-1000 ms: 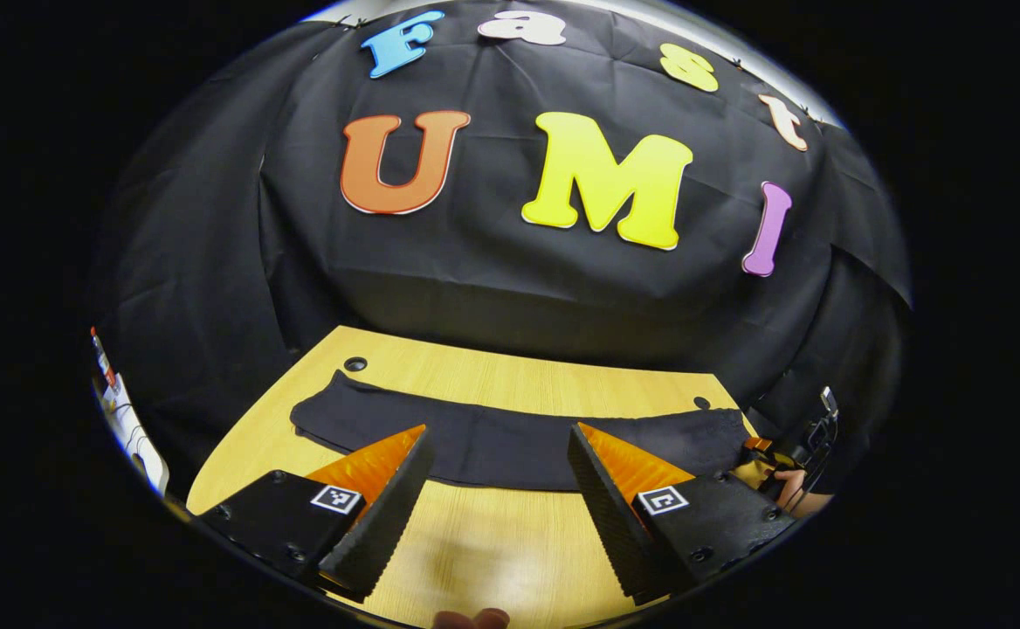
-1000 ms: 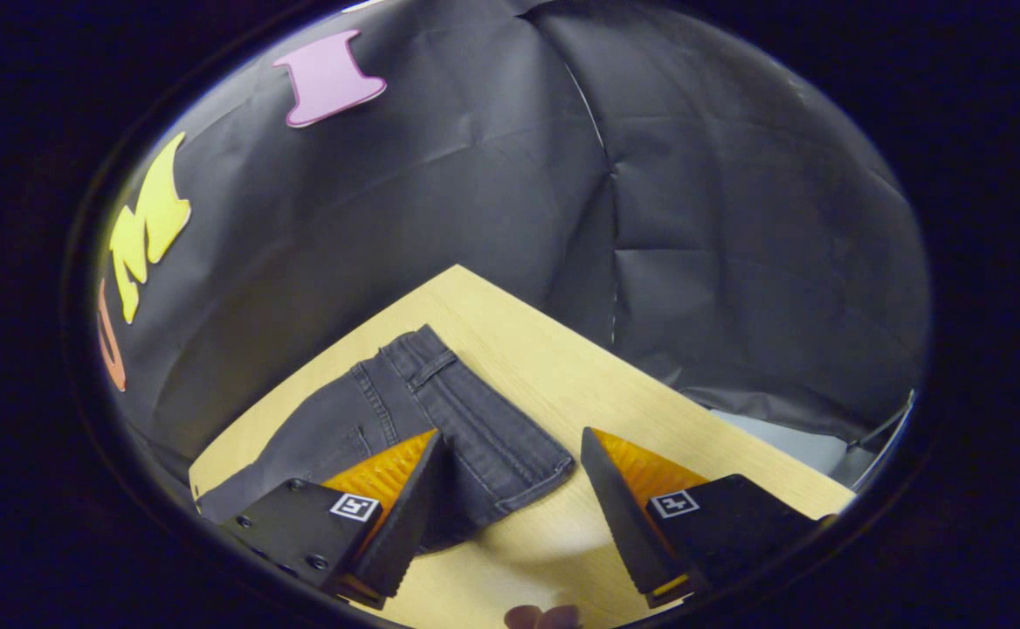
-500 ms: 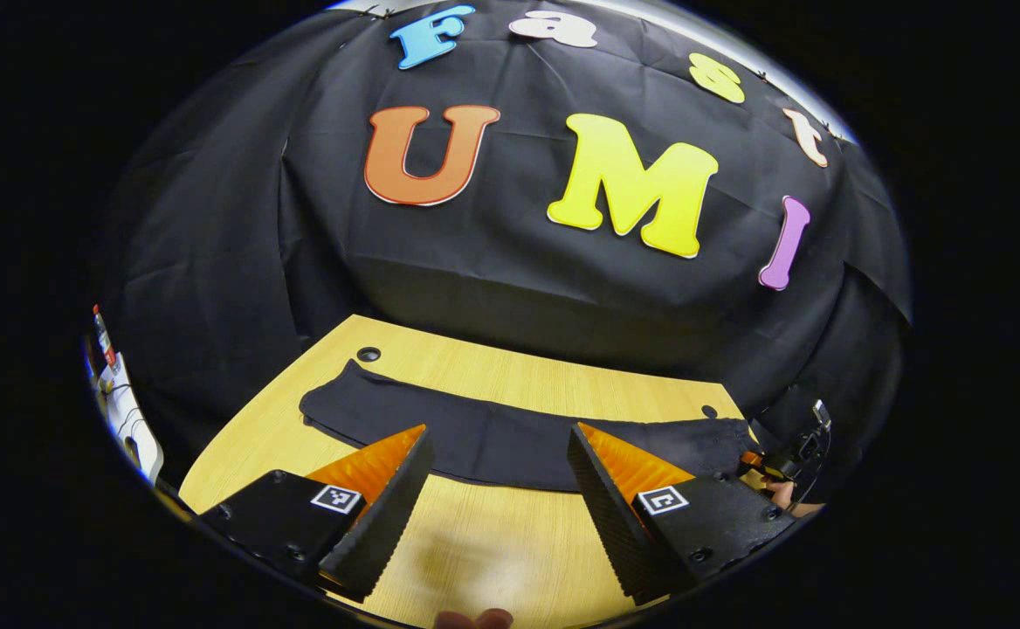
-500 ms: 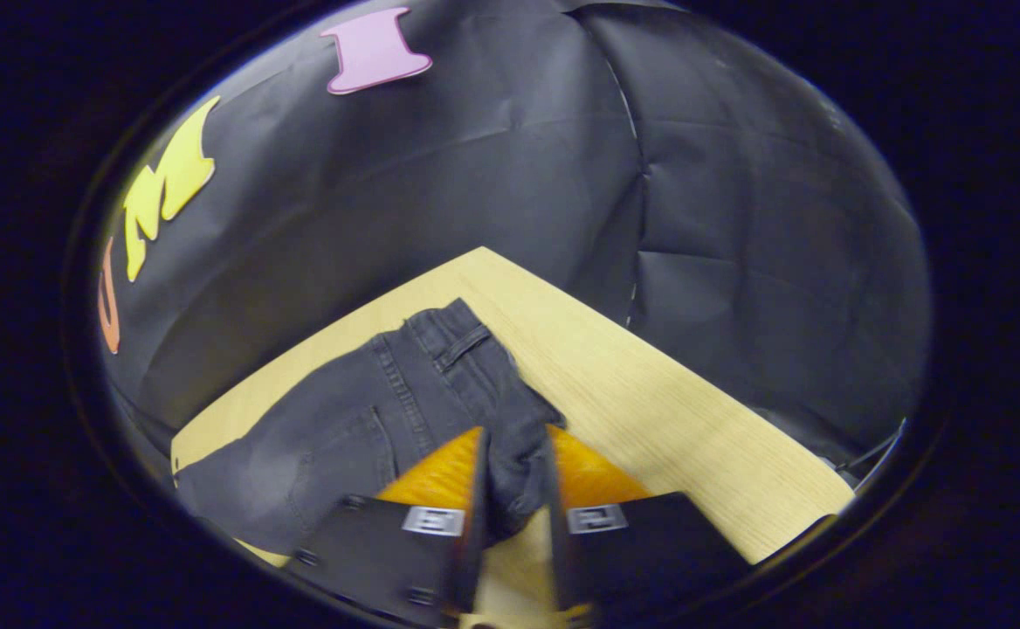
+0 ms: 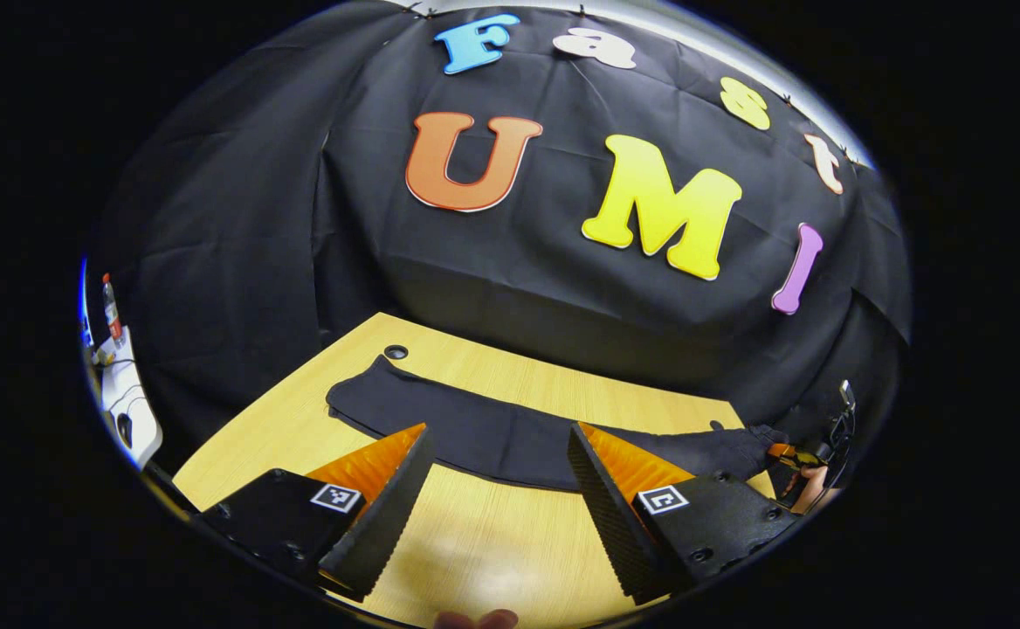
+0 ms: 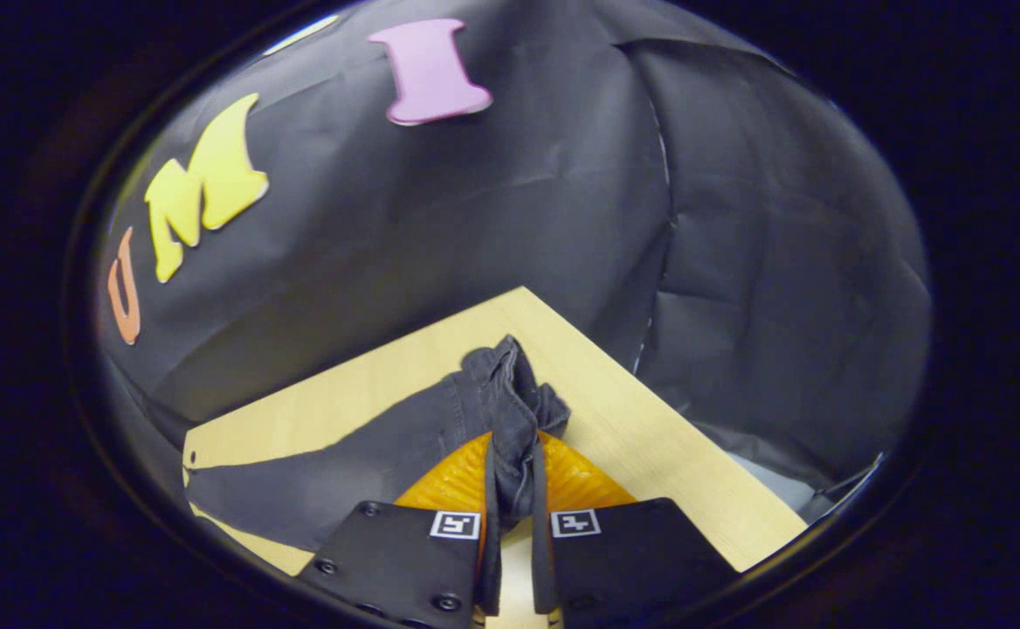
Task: Grasp the waist and the cuffs of the jeans and fold them to make the two legs overlap; first hold the waist and fold one-third of the jeans toward the cuffs, then hold the cuffs and fold the remaining one-third in the same direction to finish folding.
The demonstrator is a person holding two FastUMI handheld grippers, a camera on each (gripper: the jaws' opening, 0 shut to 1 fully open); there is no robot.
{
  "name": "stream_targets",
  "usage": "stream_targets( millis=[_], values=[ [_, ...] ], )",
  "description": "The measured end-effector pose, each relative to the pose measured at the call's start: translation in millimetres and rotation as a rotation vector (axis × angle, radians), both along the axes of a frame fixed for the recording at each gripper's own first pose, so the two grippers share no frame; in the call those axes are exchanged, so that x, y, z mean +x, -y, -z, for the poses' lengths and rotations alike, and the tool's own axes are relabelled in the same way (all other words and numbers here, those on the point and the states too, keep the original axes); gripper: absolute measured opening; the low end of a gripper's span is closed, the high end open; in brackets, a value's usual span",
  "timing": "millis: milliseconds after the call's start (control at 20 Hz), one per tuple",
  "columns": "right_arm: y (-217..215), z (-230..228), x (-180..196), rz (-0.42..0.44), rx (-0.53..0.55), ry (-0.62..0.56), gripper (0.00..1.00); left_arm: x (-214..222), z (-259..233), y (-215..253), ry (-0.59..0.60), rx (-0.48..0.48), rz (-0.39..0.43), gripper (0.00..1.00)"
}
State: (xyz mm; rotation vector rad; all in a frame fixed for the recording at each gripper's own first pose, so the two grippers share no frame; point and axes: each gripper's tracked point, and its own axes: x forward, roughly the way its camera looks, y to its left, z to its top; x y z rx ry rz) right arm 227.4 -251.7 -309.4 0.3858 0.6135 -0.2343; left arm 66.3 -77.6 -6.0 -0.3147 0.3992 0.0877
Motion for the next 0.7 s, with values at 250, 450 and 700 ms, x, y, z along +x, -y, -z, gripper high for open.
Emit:
stream_targets(
  millis=[250, 450, 700],
  values=[
    [-88.6, -79.8, -0.9, -0.153, -0.064, 0.094, 0.15, -21.4, 5.2, -32.4, 0.026, -0.047, -0.056, 0.99],
    [-178.8, -115.8, -1.2, -0.295, -0.128, 0.156, 0.15, -32.9, 7.2, -65.3, 0.049, -0.009, -0.074, 0.99],
    [-278.7, -121.8, 3.0, -0.405, -0.126, 0.191, 0.11, -43.5, 13.6, -101.1, 0.044, -0.010, -0.083, 0.99]
  ],
)
